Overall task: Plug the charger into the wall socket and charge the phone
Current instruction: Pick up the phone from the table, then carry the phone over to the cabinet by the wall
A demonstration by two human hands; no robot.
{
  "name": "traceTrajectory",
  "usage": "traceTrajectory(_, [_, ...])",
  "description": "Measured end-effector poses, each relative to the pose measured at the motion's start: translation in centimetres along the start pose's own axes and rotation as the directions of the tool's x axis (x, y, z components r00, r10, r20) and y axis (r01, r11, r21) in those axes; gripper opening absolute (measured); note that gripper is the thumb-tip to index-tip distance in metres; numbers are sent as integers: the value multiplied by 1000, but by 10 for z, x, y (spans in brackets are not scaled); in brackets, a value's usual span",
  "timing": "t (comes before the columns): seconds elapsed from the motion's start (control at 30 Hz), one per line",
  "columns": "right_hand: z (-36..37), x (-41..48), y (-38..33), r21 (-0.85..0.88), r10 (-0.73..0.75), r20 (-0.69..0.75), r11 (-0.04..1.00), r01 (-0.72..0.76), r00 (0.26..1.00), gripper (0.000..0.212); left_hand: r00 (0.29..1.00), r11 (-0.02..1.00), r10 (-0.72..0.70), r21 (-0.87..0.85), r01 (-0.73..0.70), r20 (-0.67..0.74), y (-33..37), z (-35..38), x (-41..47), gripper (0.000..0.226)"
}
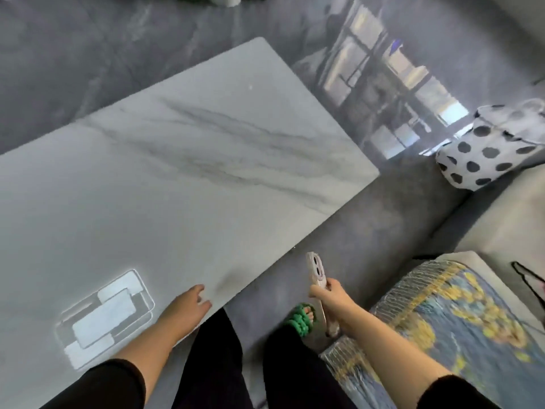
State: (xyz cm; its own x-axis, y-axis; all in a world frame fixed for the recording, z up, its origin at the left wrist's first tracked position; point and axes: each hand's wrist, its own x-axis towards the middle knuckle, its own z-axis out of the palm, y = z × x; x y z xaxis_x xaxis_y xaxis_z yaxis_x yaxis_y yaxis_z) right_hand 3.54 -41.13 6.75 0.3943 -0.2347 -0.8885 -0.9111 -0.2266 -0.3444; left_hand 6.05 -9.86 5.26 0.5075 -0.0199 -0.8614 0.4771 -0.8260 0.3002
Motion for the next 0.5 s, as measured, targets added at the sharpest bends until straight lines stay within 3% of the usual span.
traceTrajectory(0.1, [-68,-21,47,183,33,9,982,-34,999,18,999,999,37,9,-37,28,61,27,-20,49])
traceTrajectory(0.23, [-138,-27,117,380,104,-16,921,-91,994,31,995,994,89,-74,-86,36,152,73,-33,38])
traceTrajectory(0.37, [-184,-13,166,552,227,66,803,-225,972,37,988,975,152,-165,-147,18,236,108,-27,32])
traceTrajectory(0.5, [-225,8,172,644,294,86,712,-278,952,47,992,960,95,-273,-68,88,312,122,-16,23])
